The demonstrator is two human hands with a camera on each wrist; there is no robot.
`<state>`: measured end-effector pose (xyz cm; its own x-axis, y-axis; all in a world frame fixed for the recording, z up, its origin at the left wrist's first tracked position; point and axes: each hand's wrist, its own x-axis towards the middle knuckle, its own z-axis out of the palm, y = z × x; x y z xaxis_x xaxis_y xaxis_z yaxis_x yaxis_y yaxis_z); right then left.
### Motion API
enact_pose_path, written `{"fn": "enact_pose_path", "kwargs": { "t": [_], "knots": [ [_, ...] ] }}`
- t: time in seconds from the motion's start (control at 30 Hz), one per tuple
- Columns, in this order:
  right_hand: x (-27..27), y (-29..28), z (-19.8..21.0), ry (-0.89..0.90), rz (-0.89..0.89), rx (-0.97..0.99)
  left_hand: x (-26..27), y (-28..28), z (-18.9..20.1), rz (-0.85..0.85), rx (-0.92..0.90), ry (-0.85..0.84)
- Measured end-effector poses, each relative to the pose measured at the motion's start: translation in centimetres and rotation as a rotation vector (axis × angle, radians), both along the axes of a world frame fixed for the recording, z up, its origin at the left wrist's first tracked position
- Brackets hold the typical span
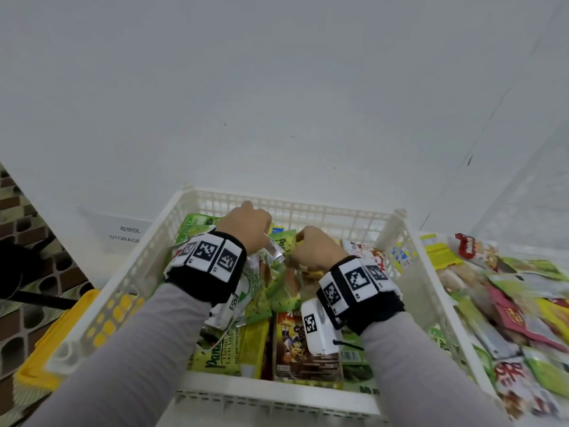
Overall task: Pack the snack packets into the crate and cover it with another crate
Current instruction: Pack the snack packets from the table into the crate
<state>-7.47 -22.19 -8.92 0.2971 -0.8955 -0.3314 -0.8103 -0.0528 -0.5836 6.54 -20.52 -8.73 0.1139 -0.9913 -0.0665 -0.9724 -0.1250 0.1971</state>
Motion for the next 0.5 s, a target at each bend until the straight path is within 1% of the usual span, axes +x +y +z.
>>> {"fn": "enact_pose_path", "kwargs": {
  "t": [0.07,0.17,0.23,0.27,0.3,0.4,0.47,0.5],
  "knots": [
    [-1.1,-0.3,0.8,-0.125,-0.051,0.04,-0.1,0.1,0.1,0.0,-0.112,0.018],
    [-3.7,-0.8,2.1,-0.293,-0.144,0.083,-0.2,0.0,0.5,-0.049,-0.352,0.014],
    [-5.8,-1.3,2.9,-0.396,-0.242,0.094,-0.4,-0.1,0.9,-0.082,-0.507,0.071],
    [-6.9,-1.6,3.1,-0.395,-0.28,0.08,-0.6,-0.2,1.1,-0.1,-0.564,0.111],
    [-7.9,-1.6,3.3,-0.338,-0.299,0.055,-0.9,-0.2,1.3,-0.119,-0.598,0.148],
    [-9.7,-1.2,3.3,-0.07,-0.285,-0.018,-2.2,0.0,1.5,-0.194,-0.62,0.203],
    [-10.0,-0.5,2.9,0.092,-0.25,-0.067,-3.3,0.3,1.6,-0.287,-0.597,0.216],
    [-10.1,-0.1,2.7,0.164,-0.235,-0.089,-3.9,0.5,1.6,-0.35,-0.553,0.234]
  ]
}}
